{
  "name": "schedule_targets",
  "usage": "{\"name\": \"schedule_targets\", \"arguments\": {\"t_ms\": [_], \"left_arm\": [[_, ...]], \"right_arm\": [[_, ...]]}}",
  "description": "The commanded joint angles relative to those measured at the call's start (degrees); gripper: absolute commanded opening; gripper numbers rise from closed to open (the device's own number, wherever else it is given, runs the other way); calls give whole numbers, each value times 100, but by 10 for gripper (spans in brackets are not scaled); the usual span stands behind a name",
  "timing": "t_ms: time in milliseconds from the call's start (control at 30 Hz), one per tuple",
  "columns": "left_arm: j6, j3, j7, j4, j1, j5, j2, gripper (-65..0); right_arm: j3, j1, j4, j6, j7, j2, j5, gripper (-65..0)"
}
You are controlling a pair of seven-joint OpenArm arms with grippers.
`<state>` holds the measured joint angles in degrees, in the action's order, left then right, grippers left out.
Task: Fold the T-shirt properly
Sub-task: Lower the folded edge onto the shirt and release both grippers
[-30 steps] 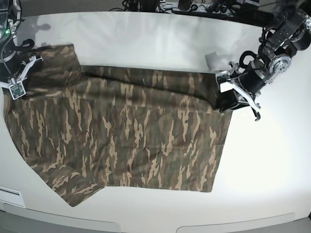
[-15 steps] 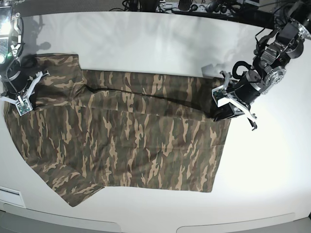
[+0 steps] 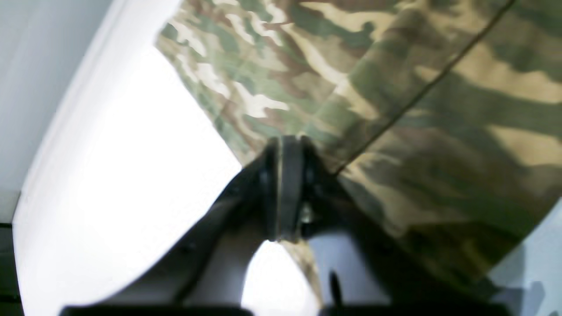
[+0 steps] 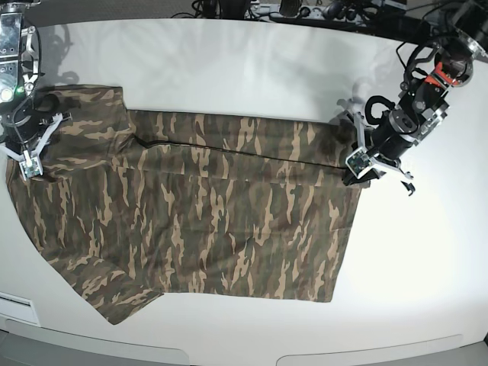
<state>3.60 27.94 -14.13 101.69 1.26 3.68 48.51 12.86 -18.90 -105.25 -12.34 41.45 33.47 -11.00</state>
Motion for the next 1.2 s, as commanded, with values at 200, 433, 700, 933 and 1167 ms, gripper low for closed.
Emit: {"name": "schedule_targets", "arguments": {"t_ms": [200, 433, 700, 933, 1167], "left_arm": [[-210, -63, 122, 76, 136, 11, -160, -650], [1060, -59, 120, -872, 647, 136, -966, -650], [2094, -59, -542, -1475, 765, 466, -1305, -650], [2218, -59, -1362, -739, 358, 931, -1016, -650], [2212, -59, -1523, -131, -328, 879, -717, -650]], "right_arm": [[63, 35, -72, -358, -282, 66, -629, -650], [61, 299, 772, -859, -352, 35, -881, -650], [63, 634, 1836, -1298, 289, 87, -1154, -650], [68, 181, 1668, -1408, 688, 232, -1305, -650], [68, -804, 960, -1300, 684, 273, -1298, -650]]}}
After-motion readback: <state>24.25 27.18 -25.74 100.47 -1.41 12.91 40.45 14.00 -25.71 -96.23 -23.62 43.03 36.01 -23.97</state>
